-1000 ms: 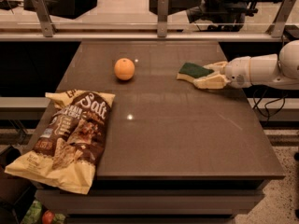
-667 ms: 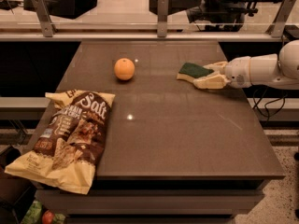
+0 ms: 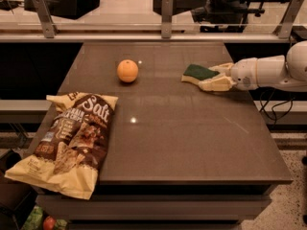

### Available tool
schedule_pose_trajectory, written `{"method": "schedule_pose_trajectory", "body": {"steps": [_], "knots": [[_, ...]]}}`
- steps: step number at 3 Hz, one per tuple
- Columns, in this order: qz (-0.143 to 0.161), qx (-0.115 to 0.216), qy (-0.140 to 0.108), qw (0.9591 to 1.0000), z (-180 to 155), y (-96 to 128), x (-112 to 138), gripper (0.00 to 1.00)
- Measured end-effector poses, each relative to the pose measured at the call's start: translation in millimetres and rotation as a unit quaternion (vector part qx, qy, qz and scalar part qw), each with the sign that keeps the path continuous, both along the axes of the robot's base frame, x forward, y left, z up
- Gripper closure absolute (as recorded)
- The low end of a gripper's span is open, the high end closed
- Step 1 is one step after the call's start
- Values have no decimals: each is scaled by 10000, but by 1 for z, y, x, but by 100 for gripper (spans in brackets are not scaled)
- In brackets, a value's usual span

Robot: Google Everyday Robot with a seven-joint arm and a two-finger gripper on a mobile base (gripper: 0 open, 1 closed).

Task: Move sponge near brown chip bag

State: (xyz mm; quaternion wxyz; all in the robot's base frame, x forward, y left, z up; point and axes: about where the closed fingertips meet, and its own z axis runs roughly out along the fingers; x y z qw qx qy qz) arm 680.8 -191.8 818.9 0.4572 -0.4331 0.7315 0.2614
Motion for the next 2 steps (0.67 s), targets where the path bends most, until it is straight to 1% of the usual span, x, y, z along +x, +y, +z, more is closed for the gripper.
{"method": "schedule_pose_trajectory", "body": {"steps": [2], "knots": [[0, -1, 0, 10000, 0, 0, 0, 100]]}}
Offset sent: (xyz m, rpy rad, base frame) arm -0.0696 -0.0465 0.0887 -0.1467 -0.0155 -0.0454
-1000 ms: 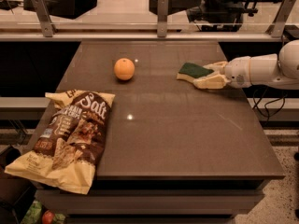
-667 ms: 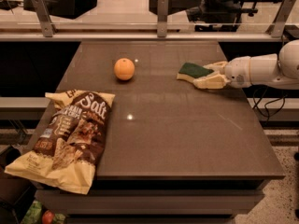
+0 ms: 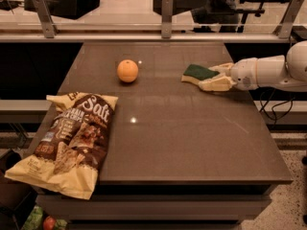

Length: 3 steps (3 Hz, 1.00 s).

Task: Move sponge near brown chip bag

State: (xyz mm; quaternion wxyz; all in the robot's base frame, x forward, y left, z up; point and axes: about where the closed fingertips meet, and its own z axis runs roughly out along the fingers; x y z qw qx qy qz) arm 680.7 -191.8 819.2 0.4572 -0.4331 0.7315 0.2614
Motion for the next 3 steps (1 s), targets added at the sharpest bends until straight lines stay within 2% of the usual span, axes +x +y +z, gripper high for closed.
{"method": "schedule_pose_trajectory", "body": {"steps": [3], "knots": [[1, -1, 0, 10000, 0, 0, 0, 100]]}}
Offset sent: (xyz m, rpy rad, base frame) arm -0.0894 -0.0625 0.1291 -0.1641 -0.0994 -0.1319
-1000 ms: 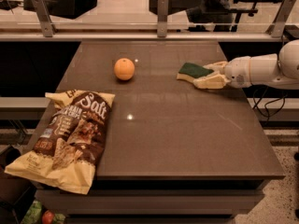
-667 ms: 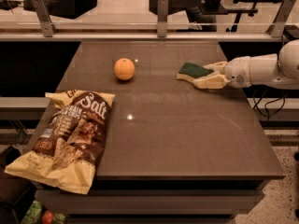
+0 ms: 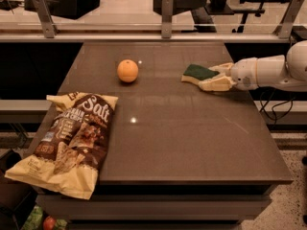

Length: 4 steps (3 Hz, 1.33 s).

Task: Move sponge near brown chip bag

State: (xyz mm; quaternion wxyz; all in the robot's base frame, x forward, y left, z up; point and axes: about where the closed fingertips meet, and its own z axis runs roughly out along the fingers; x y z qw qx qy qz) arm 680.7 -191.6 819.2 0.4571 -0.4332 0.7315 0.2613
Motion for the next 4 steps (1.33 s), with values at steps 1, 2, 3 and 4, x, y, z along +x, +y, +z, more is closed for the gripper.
{"method": "schedule_pose_trajectory", "body": {"steps": [1, 2, 3, 4], "knots": [[-57, -96, -130, 9999, 16, -3, 1, 100], [-89, -149, -261, 9995, 33, -8, -1, 100], [8, -100, -326, 9994, 45, -16, -3, 100], [225, -229, -250, 9992, 59, -23, -18, 100]]}}
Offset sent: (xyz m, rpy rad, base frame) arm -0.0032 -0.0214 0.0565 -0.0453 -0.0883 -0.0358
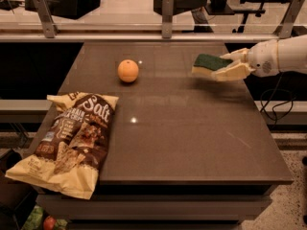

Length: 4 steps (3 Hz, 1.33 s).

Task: Move sponge near brown chip bag

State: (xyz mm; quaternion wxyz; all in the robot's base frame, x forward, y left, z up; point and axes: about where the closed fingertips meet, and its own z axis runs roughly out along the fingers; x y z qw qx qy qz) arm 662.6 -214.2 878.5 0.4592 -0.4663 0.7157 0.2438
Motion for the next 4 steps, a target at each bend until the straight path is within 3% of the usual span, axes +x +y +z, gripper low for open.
{"method": "schedule_pose_trajectory", "body": {"steps": [2, 4], "knots": [[157, -436, 234, 9987, 15, -2, -46, 100], [343, -603, 267, 9972, 12, 14, -87, 100]]}}
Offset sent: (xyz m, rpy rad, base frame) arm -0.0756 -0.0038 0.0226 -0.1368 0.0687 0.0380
